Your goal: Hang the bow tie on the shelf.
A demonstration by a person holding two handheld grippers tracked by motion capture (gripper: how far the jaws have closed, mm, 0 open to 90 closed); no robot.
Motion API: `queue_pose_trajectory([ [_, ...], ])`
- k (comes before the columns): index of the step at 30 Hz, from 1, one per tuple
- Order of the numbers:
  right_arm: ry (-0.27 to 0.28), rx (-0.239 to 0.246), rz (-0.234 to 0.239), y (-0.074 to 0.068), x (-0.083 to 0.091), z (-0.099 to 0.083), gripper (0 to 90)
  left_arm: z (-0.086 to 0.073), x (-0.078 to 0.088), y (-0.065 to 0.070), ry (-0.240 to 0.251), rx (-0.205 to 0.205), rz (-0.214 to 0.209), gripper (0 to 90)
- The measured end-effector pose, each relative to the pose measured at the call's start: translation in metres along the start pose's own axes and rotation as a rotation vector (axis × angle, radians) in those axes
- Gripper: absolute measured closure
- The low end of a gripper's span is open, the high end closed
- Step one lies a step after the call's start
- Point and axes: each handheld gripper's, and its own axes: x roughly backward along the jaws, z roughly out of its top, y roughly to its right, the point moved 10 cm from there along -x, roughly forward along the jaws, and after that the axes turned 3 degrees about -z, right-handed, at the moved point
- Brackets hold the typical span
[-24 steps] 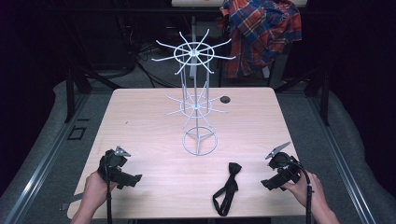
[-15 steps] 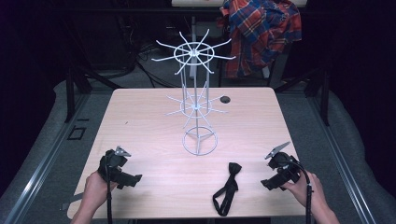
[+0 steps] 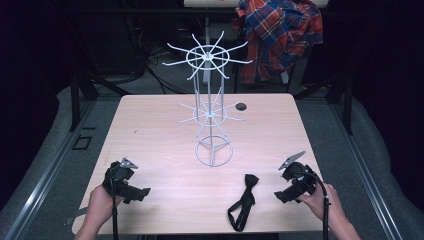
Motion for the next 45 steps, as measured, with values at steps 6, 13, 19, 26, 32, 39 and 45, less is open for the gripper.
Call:
queue_pose_trajectory([
  [6, 0.002, 0.029, 0.005, -0.003, -0.003, 0.004, 9.0, -0.001, 0.0, -0.001, -0.001, 0.007, 0.003, 0.0],
  [13, 0.034, 0.074, 0.006, -0.011, 0.0, 0.01, 8.5, -0.002, -0.002, -0.001, -0.01, 0.01, -0.001, 0.0],
  [19, 0.041, 0.114, 0.0, -0.02, 0.0, 0.016, 8.6, -0.004, 0.001, 0.0, -0.013, 0.003, 0.011, 0.0],
  [26, 0.055, 0.173, 0.001, -0.037, -0.002, 0.023, 8.5, -0.002, 0.003, 0.0, -0.004, -0.005, 0.017, 0.0],
  [32, 0.025, 0.198, 0.01, -0.047, -0.01, 0.024, 9.6, 0.001, 0.0, 0.001, -0.006, -0.012, 0.014, 0.0],
  [39, 0.002, 0.25, 0.013, -0.06, -0.016, 0.029, 13.1, 0.0, 0.0, 0.001, -0.004, -0.011, 0.012, 0.0],
  [45, 0.07, 0.253, 0.023, -0.068, -0.016, 0.041, 14.5, 0.001, 0.001, 0.0, 0.001, -0.008, 0.016, 0.0],
])
